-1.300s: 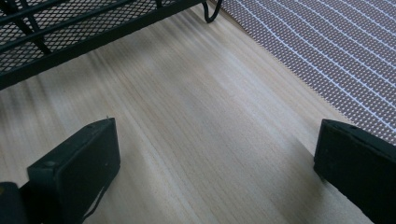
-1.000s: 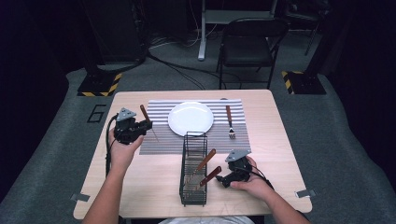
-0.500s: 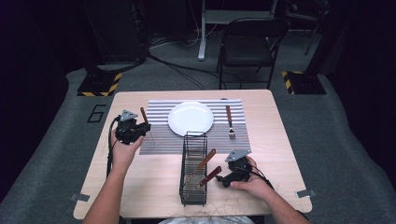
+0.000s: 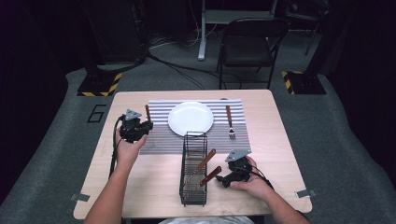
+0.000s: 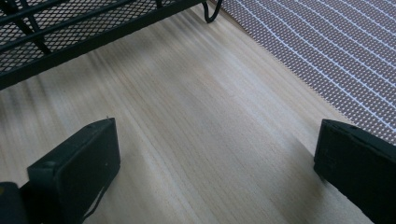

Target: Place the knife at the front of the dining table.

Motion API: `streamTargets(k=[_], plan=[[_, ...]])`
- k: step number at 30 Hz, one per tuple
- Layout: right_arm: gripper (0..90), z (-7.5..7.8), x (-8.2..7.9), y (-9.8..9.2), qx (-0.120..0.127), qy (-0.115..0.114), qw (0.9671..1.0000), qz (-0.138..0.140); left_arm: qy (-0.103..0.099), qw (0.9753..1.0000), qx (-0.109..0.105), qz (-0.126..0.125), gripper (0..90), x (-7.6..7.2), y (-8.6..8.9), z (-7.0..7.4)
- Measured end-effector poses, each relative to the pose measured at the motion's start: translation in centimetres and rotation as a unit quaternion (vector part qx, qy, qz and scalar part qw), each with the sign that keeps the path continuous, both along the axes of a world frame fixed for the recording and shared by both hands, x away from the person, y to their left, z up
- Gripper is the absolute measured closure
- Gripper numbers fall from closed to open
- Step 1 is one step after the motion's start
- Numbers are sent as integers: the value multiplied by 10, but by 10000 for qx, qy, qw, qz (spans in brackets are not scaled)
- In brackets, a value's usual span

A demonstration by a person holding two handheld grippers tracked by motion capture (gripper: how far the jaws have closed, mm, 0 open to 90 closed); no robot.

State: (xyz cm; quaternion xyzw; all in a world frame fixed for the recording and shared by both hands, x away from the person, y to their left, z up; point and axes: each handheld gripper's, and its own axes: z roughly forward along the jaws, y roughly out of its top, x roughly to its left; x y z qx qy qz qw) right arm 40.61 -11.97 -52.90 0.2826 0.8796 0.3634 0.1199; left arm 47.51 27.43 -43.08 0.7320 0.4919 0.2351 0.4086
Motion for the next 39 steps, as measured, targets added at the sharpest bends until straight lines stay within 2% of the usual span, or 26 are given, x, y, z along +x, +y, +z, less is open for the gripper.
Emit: streamTargets(k=[5, 8, 14, 17, 20, 27, 31, 35, 36, 39], plan=[[0, 0, 0, 0, 0, -2, 10000, -1, 21, 9998, -174, 75, 772, 10, 3, -4], [0, 0, 0, 0, 2, 1, 10000, -1, 71, 9991, -376, 198, 772, 19, 3, -8], [0, 0, 0, 0, 16, -13, 10000, -8, 119, 9988, -390, 262, 773, 32, -3, -13], [0, 0, 0, 0, 18, -16, 10000, -6, 149, 9981, -506, 314, 775, 38, -3, -18], [0, 0, 0, 0, 15, -17, 10000, 2, 303, 9964, -674, 427, 776, 46, 2, -22], [0, 0, 0, 0, 14, -12, 10000, 5, 411, 9943, -850, 498, 776, 55, 4, -28], [0, 0, 0, 0, 0, -2, 10000, 17, 507, 9910, -1068, 620, 776, 61, 6, -34], [0, 0, 0, 0, -1, 9, 10000, 14, 505, 9900, -1148, 645, 776, 65, 6, -39], [0, 0, -1, 0, -3, 34, 10000, 2, 526, 9890, -1208, 676, 779, 66, 6, -41], [0, 0, -1, 0, -1, 35, 10000, 4, 564, 9879, -1246, 733, 804, 68, 6, -44]])
